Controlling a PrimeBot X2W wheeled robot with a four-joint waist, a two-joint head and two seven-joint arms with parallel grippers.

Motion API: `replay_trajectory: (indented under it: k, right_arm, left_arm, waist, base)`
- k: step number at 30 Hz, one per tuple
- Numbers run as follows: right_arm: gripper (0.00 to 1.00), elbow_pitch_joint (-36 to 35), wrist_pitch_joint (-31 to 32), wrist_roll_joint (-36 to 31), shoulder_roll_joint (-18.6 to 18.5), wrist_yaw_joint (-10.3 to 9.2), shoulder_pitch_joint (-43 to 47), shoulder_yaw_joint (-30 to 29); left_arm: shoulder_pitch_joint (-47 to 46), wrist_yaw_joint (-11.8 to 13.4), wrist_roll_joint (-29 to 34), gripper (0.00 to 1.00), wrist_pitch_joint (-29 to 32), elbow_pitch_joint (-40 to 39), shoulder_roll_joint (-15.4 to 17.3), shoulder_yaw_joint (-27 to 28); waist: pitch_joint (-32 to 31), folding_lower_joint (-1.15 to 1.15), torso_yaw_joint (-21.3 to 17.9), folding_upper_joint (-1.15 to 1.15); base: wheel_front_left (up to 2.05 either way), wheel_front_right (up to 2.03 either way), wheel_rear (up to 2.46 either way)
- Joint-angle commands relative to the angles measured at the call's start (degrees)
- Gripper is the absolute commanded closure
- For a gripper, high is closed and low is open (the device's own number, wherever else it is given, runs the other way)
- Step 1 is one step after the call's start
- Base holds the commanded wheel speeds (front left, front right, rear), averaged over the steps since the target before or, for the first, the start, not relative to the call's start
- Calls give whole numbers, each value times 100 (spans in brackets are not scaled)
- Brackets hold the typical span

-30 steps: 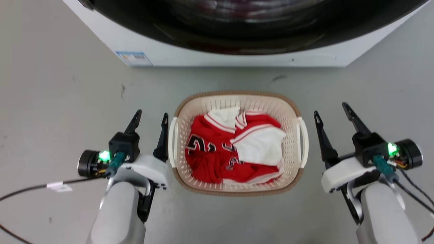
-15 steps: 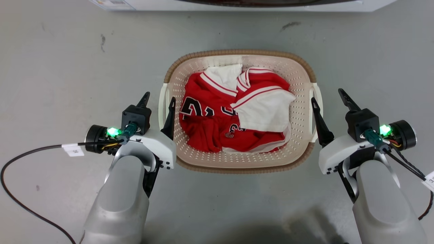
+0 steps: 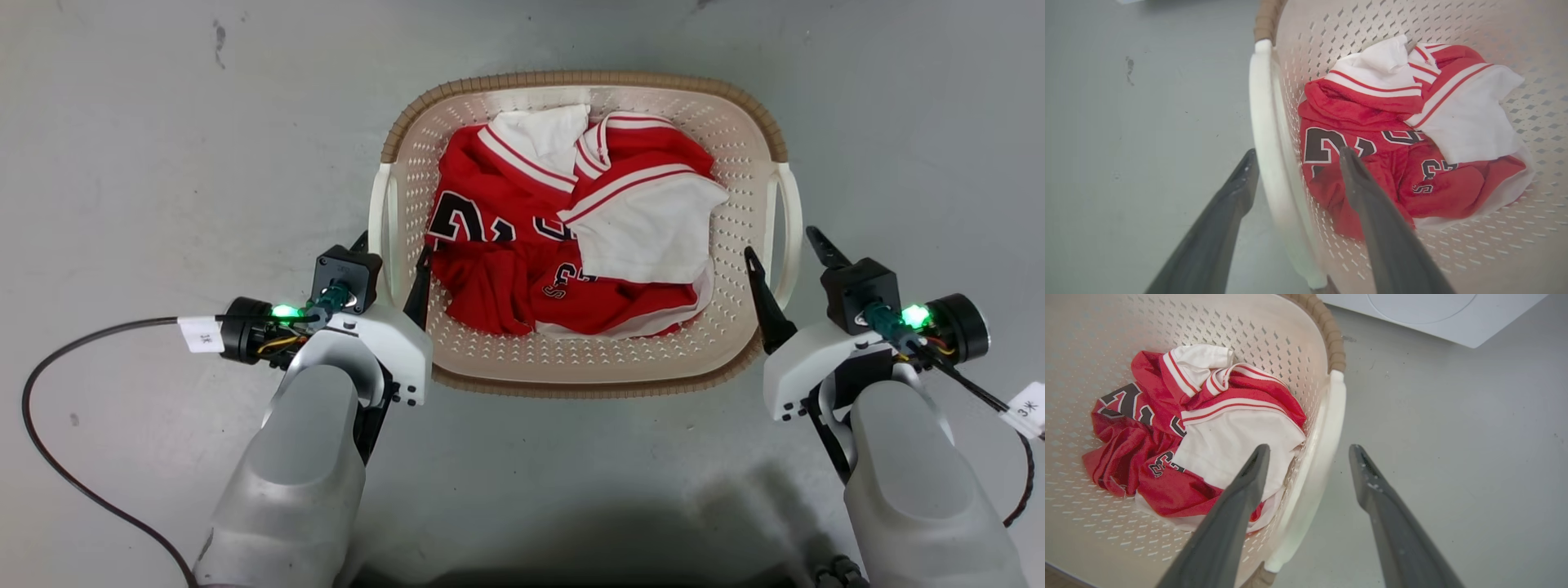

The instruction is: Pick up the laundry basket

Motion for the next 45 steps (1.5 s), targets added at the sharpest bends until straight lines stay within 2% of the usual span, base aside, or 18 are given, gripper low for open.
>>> replay_trajectory:
  k: [1,5,14,15,16,17,30,45]
  right_arm:
    - [0,50,-13,-23,7,-4,-143,11]
    - [0,432,-13,-11,8,-4,-348,21]
    - [0,766,-13,38,7,-4,-578,2]
    - [44,772,-13,37,8,-4,-612,7]
    - [90,722,-13,17,8,-4,-633,3]
    - [100,759,-13,70,7,-4,-610,-7]
    - [100,947,-15,139,-13,-2,-394,81]
    - [100,1700,-13,398,-17,-2,44,551]
  left_arm:
    - [-139,28,-20,0,-16,12,-1,-8]
    - [-261,-4,-70,0,-16,214,-13,-104]
    - [-434,-11,-106,0,-16,506,-26,-271]
    - [-464,-19,-119,3,-16,558,-28,-289]
    - [-498,-27,-134,64,-16,588,-29,-302]
    - [-508,-46,-167,100,-16,650,-30,-314]
    - [-357,-68,-355,100,-16,904,-25,-423]
    - [226,-162,-778,100,-30,1403,-25,-584]
  waist:
    - [45,-1,11,0]
    - [197,-1,20,0]
    - [322,-1,53,0]
    - [324,-1,49,0]
    - [326,-1,44,0]
    - [322,-1,43,0]
    - [-77,-1,61,0]
    - [-1599,-1,-7,0]
  base:
    - [0,0,0]
    - [0,0,0]
    - [0,0,0]
    - [0,0,0]
    - [0,0,0]
    - [0,0,0]
    - [0,0,0]
    - [0,0,0]
